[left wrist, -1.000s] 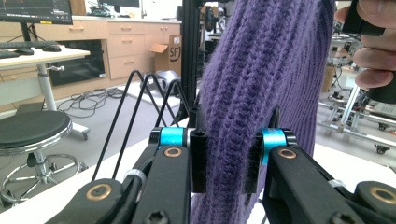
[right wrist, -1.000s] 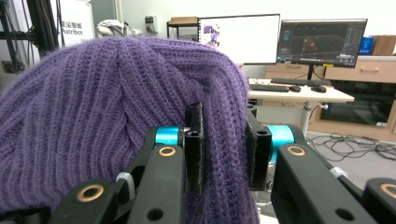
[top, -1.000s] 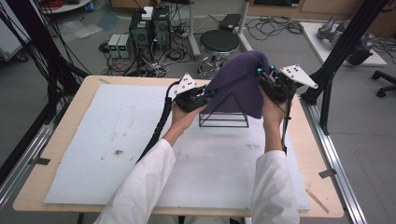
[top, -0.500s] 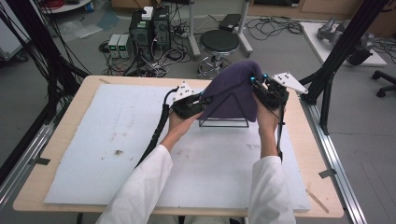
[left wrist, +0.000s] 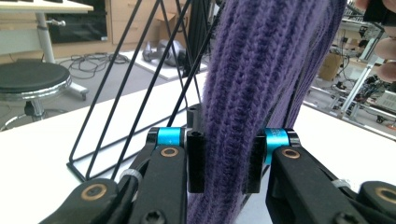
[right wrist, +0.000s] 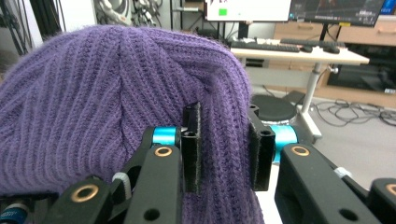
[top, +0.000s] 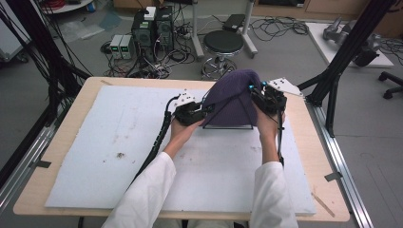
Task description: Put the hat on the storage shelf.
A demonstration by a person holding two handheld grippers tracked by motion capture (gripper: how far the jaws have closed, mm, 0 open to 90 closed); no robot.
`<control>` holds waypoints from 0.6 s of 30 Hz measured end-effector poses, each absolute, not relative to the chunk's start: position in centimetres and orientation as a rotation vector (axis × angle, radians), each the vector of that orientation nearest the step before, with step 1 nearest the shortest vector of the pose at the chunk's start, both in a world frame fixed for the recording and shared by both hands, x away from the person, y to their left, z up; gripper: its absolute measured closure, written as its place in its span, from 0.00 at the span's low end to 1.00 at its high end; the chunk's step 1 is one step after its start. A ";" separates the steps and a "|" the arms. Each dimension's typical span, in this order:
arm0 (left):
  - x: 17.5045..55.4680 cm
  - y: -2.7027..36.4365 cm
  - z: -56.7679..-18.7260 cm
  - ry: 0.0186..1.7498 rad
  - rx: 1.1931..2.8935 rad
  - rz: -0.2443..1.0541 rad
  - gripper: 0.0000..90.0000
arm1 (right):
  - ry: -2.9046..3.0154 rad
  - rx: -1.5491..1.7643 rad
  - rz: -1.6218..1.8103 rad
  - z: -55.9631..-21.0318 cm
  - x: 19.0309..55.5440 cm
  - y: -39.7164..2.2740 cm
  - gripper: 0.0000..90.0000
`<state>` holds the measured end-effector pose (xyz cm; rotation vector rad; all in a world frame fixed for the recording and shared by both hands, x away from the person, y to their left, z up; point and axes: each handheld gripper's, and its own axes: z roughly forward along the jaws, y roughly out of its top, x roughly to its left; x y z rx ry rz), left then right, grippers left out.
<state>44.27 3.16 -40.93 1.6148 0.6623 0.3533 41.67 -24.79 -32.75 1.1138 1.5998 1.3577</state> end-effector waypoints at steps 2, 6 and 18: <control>44.2 3.2 -41.3 0.677 1.605 0.334 0.84 | 1.607 1.122 1.351 -32.9 41.6 -24.8 0.80; 44.0 3.0 -41.9 0.680 1.617 0.313 0.84 | 1.621 1.128 1.313 -33.1 41.6 -24.7 0.79; 43.9 3.2 -42.1 0.675 1.629 0.323 0.84 | 1.641 1.134 1.279 -33.4 41.7 -24.5 0.76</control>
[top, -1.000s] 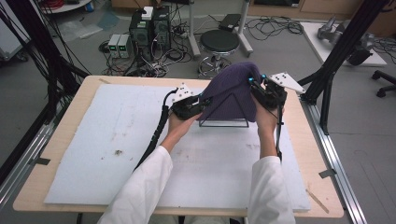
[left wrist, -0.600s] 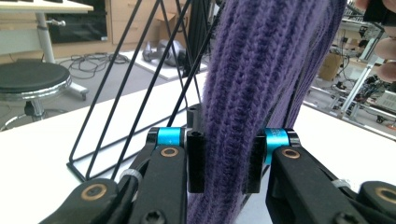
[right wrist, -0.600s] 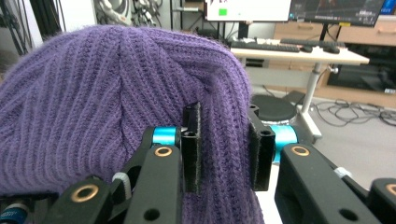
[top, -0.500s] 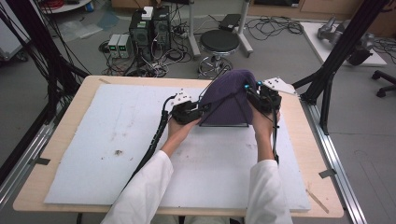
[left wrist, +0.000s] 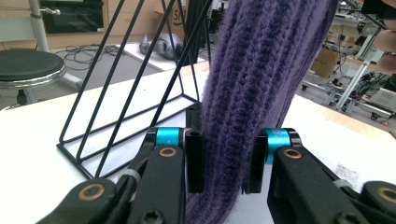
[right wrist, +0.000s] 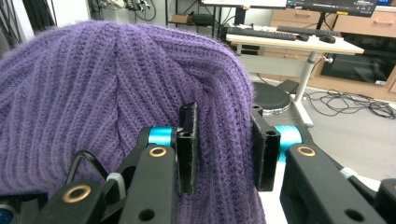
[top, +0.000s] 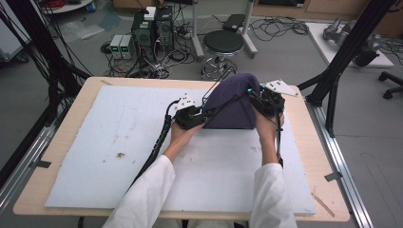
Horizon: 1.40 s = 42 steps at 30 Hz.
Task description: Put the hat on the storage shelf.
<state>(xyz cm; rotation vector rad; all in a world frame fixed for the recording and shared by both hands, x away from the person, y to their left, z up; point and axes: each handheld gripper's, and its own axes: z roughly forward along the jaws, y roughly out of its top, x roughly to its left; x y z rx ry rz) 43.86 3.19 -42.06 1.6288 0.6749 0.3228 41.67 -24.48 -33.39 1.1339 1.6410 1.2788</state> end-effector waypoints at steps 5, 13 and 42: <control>43.9 3.2 -42.1 0.676 1.626 0.327 0.83 | 1.641 1.131 1.273 -33.4 41.7 -24.5 0.75; 43.8 3.9 -41.2 0.698 1.596 0.336 0.64 | 1.611 1.151 1.269 -33.1 41.3 -24.5 0.61; 43.0 5.1 -39.2 0.710 1.492 0.389 0.35 | 1.558 1.088 1.310 -32.2 40.3 -23.4 0.20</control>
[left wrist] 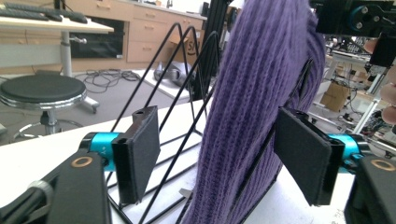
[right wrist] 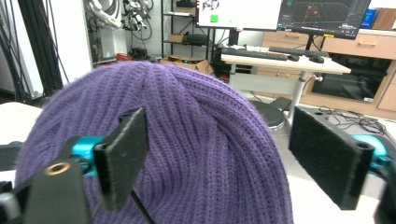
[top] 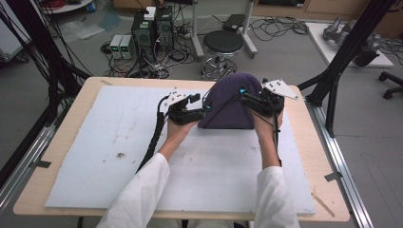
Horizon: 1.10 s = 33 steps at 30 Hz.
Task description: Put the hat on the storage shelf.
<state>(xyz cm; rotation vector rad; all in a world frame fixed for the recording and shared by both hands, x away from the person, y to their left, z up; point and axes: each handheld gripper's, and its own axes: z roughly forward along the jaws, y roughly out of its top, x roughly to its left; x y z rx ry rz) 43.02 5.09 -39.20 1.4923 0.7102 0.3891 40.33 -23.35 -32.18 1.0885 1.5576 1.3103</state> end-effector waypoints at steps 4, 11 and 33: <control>42.7 5.9 -38.7 0.716 1.479 0.406 0.31 | 1.538 1.108 1.315 -32.0 40.0 -23.3 0.13; 41.5 8.1 -37.3 0.713 1.452 0.465 0.29 | 1.509 1.103 1.332 -31.0 38.7 -23.3 0.13; 38.2 14.6 -35.6 0.735 1.378 0.552 0.29 | 1.492 1.111 1.324 -30.9 35.4 -23.7 0.13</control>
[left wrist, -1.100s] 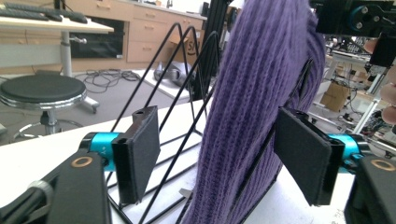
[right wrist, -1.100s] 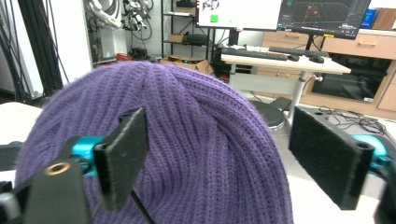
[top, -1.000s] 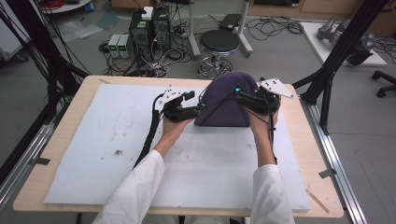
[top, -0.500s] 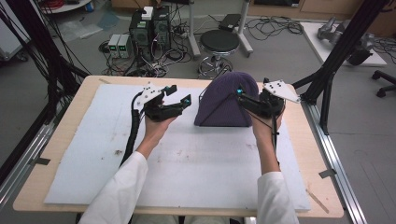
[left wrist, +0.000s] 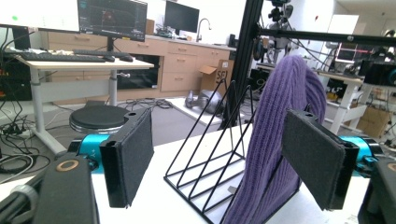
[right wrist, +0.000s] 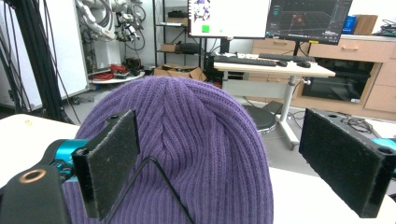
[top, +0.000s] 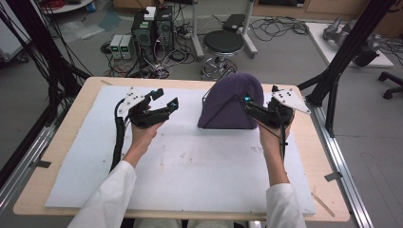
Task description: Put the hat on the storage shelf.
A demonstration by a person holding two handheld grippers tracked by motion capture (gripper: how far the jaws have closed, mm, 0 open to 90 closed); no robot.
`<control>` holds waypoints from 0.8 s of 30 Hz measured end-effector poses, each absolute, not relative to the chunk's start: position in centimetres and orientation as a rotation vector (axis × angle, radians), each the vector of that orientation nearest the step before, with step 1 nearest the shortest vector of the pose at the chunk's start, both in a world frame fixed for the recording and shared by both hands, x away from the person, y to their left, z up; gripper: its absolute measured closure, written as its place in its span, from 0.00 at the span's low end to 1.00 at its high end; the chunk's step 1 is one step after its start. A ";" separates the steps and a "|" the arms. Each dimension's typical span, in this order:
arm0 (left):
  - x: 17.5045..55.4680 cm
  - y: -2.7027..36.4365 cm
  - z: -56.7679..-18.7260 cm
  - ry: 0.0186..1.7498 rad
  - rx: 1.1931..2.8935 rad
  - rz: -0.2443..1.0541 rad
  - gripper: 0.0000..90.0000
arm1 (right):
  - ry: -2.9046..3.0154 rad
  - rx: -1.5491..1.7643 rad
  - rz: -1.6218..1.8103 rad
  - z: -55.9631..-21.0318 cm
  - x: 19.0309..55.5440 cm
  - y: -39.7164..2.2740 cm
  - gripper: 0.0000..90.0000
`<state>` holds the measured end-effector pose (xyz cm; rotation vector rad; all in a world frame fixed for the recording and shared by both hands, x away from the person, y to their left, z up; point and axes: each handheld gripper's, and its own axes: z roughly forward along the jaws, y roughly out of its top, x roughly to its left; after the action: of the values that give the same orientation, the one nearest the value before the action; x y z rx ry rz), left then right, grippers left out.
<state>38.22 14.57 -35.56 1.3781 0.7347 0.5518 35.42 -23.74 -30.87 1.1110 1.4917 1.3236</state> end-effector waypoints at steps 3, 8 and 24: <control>37.7 15.2 -35.4 0.729 1.380 0.576 0.29 | 1.494 1.116 1.328 -31.0 35.1 -23.9 0.13; 37.1 15.7 -35.6 0.730 1.374 0.585 0.27 | 1.484 1.134 1.342 -31.3 34.4 -24.4 0.13; 35.1 18.5 -35.7 0.790 1.411 0.663 0.26 | 1.451 1.139 1.337 -32.5 32.4 -25.5 0.13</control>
<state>35.12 18.52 -35.68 1.4105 0.7900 0.6629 32.43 -25.52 -32.49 1.1395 1.4515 1.3370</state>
